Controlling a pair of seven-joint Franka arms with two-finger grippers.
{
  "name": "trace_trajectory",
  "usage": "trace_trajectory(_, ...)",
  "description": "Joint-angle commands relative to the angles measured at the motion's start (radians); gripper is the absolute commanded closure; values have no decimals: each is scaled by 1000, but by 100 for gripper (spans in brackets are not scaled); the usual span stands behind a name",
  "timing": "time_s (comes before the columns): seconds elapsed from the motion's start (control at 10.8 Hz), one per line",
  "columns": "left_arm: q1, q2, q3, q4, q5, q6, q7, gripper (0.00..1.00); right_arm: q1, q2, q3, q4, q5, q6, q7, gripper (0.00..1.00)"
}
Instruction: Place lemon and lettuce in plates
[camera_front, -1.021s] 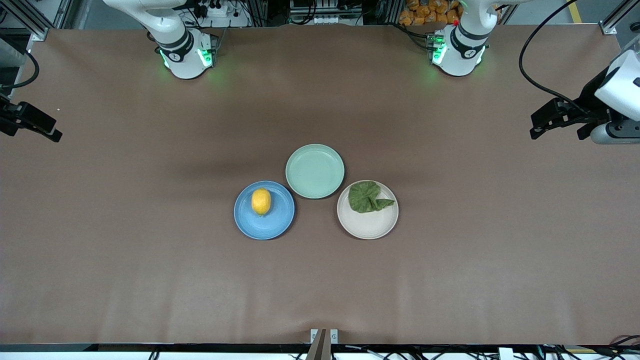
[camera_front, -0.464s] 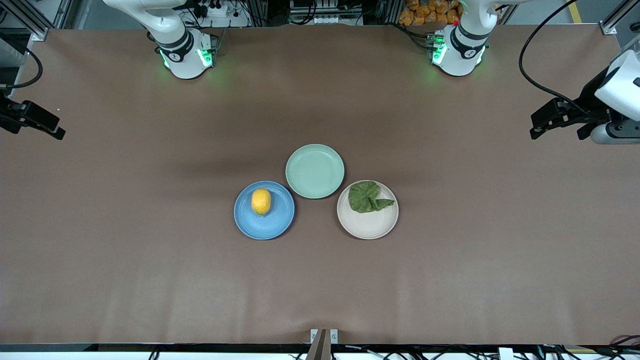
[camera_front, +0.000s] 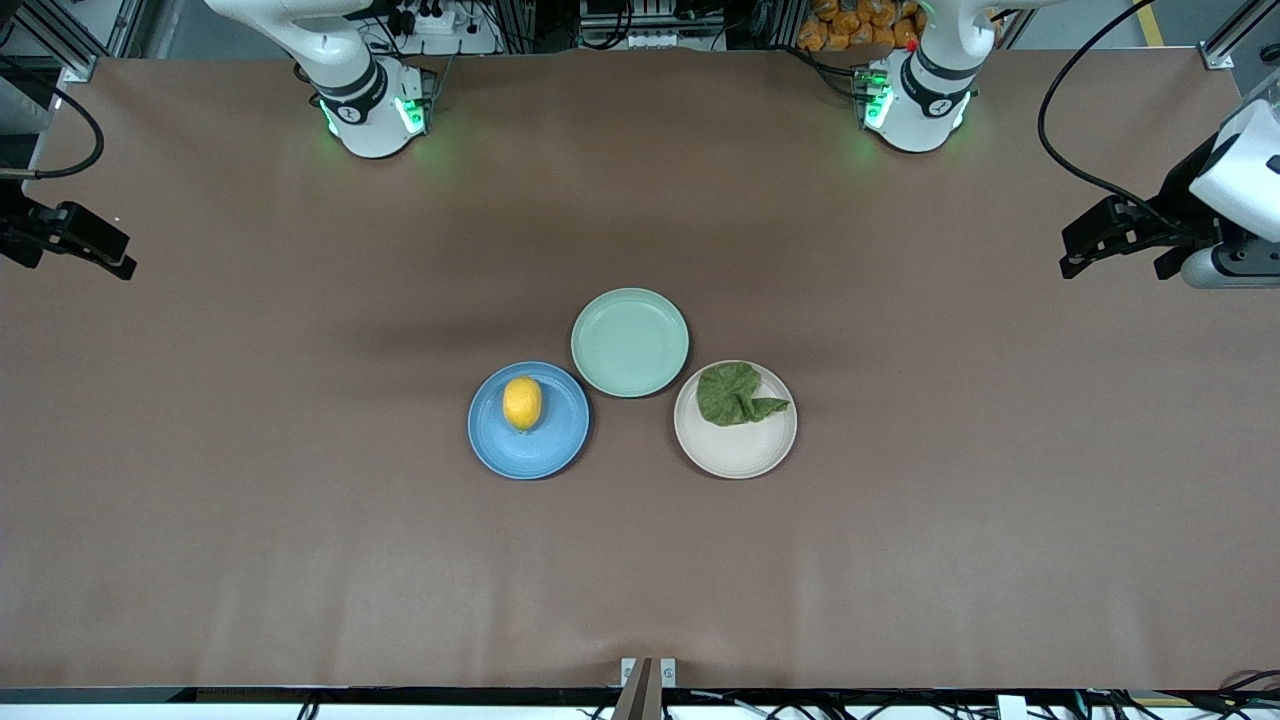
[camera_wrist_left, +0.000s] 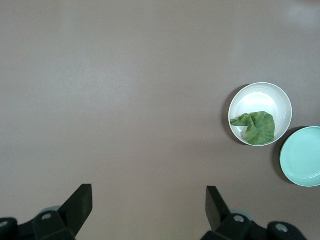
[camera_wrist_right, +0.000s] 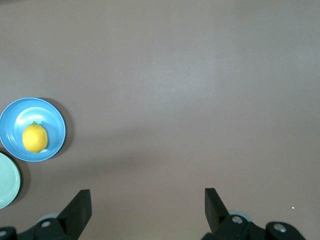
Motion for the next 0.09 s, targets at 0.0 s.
trace_trajectory(0.0, 5, 4, -2, 13, -2, 1, 17, 0, 2, -5, 4, -1, -13, 3, -4, 0)
